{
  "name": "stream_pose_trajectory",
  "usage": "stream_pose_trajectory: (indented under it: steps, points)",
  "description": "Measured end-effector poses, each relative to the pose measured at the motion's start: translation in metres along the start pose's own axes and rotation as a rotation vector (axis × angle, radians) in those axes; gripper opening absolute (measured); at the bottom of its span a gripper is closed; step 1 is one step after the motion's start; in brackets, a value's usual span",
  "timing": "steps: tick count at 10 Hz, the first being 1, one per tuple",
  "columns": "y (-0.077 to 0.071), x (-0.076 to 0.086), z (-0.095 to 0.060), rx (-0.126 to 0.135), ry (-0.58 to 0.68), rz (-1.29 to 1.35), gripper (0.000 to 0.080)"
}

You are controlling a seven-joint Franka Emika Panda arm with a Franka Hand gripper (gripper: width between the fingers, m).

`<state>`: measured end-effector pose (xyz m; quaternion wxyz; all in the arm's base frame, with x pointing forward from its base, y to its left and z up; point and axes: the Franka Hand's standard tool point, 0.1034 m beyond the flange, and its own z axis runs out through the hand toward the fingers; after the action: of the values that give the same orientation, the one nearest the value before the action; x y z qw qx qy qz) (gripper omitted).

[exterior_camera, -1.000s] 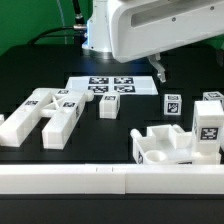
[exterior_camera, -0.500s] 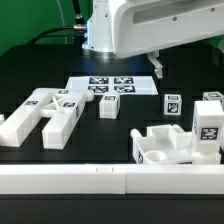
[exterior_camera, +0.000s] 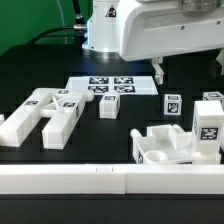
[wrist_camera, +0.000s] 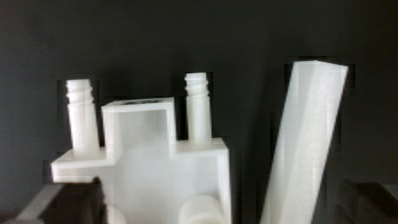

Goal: Assemble chair

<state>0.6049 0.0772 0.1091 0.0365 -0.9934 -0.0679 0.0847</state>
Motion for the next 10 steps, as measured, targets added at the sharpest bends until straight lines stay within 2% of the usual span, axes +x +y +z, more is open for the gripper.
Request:
stream_pose_trajectory:
  steps: [2,3,5,6,10]
  points:
    - [0.0,0.0,0.001,0.0,-0.001,0.0,0.0649]
    - [-0.002,0.007,0.002,0.0,0.003,0.016,0.0649]
    - [-0.005,0.038,0.002,0.013,0.019,0.017,0.0649]
    - [-0.005,0.051,-0.002,0.031,0.041,0.029,0.0649]
    - [-0.006,0.05,0.0,0.031,0.04,0.021,0.0649]
